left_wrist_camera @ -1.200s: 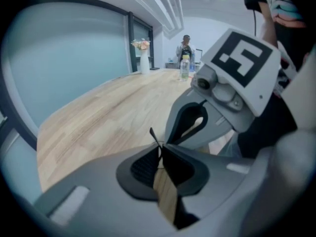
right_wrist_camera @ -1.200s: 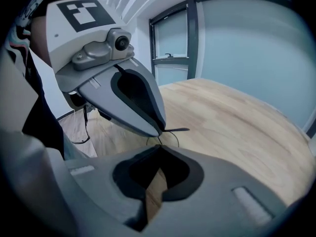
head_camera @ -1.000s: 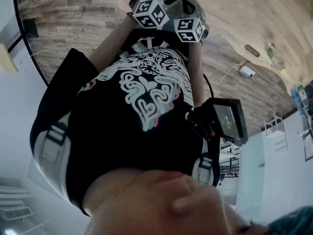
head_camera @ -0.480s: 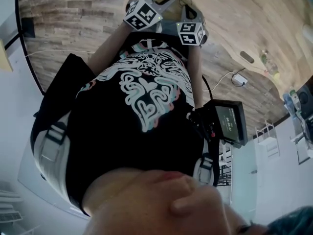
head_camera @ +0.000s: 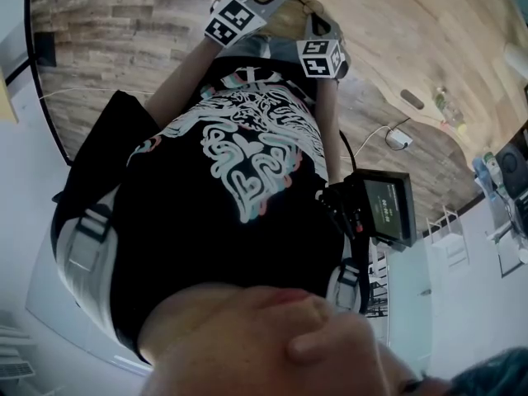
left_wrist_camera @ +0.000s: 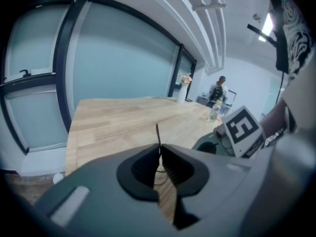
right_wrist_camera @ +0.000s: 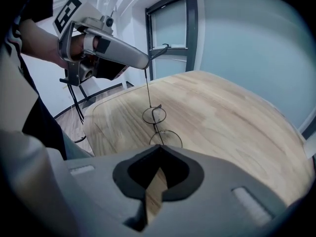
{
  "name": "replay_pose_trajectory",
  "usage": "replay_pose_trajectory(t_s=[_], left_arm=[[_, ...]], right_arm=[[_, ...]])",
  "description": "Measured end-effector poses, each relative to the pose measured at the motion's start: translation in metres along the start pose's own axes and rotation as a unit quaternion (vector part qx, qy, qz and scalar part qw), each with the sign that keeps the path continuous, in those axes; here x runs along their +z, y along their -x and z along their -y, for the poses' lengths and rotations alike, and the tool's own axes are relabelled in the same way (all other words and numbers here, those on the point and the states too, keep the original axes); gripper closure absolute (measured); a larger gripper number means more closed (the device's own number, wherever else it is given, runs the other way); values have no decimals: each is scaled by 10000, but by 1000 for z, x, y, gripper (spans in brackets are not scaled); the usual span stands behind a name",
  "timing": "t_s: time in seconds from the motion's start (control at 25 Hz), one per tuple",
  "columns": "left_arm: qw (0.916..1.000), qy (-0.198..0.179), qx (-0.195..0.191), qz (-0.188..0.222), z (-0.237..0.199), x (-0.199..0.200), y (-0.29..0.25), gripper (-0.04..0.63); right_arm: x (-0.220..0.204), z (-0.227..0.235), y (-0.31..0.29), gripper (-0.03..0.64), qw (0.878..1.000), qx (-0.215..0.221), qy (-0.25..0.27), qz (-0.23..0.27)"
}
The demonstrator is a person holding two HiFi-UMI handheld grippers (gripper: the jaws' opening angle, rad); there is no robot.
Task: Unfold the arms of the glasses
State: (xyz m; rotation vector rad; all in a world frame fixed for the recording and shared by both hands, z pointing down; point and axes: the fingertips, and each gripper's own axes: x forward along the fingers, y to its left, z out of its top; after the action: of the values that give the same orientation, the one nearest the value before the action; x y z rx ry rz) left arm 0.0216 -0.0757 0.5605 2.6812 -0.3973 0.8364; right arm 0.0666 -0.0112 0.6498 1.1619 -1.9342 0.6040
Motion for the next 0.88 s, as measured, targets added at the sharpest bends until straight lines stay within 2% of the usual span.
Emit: replay_pose_trajectory(t_s=[0.2, 0.36, 0.4, 0.44, 0.88], left_arm=[[10000, -17, -67, 7, 3, 4, -4, 591], [9999, -37, -108, 7, 10, 6, -7, 591], [9999, -46, -114, 5, 12, 7, -7, 591], [9999, -52, -117, 4, 13, 7, -6, 591], [9999, -39, -155, 27, 21, 15, 0, 589]], right_arm=[[22, 2, 8, 615, 9997, -46, 35, 234], [43, -4, 7, 608, 9987, -15, 345, 371], [46, -7, 6, 569, 9984, 33, 433, 365], [49, -9, 4, 565, 9981, 79, 505, 347], [52, -15, -7, 565, 9957, 118, 910, 143]])
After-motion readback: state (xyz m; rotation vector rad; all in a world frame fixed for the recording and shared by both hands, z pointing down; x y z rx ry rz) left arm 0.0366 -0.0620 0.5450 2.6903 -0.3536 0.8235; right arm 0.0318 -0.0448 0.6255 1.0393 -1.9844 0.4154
